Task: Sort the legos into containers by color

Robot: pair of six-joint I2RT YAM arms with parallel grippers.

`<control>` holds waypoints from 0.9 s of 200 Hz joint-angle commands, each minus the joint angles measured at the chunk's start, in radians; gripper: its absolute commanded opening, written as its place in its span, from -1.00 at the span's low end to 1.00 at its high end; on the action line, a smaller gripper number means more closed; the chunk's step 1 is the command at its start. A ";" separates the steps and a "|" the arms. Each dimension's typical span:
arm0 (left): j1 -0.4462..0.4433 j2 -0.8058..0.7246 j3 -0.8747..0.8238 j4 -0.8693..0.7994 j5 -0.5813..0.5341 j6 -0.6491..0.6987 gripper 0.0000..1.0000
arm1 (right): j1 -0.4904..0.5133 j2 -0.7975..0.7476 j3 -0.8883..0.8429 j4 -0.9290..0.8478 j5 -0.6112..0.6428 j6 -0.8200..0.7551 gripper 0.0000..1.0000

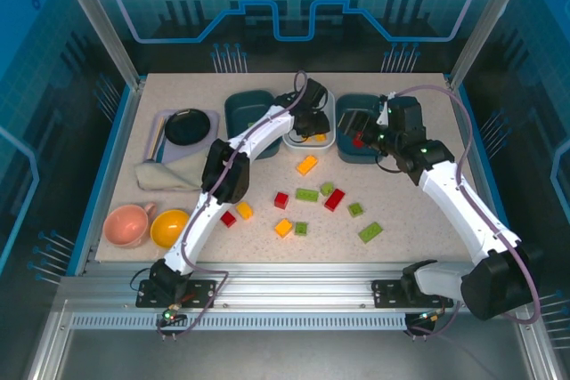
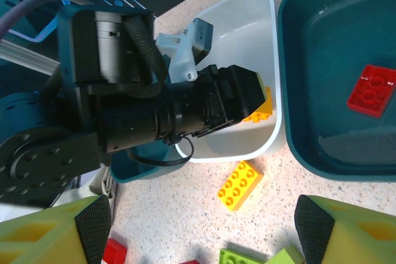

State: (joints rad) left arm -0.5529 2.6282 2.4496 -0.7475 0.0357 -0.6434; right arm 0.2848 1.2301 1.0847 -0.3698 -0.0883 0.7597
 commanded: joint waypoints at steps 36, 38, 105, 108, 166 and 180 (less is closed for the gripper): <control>0.012 -0.080 0.048 -0.014 0.047 -0.030 0.22 | -0.016 -0.014 -0.010 -0.092 -0.027 -0.058 0.60; 0.012 -0.088 0.048 -0.015 0.047 -0.031 0.22 | -0.015 -0.014 -0.011 -0.095 -0.027 -0.063 0.60; 0.042 -0.517 -0.242 -0.059 -0.025 -0.090 0.25 | 0.142 -0.035 -0.003 -0.276 0.123 -0.223 0.47; 0.047 -0.551 -0.273 -0.052 -0.027 -0.095 0.26 | 0.158 -0.035 -0.002 -0.277 0.131 -0.228 0.46; 0.103 -1.117 -0.932 -0.175 -0.276 -0.158 0.29 | 0.551 0.164 0.087 -0.172 0.129 -0.403 0.40; 0.104 -1.248 -1.066 -0.234 -0.351 -0.196 0.31 | 0.622 0.274 0.145 -0.136 0.082 -0.432 0.39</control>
State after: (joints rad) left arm -0.4492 1.5238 1.5753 -0.8211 -0.1501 -0.7696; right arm 0.7994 1.3579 1.1435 -0.5751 0.0479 0.4332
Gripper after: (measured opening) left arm 0.649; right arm 0.700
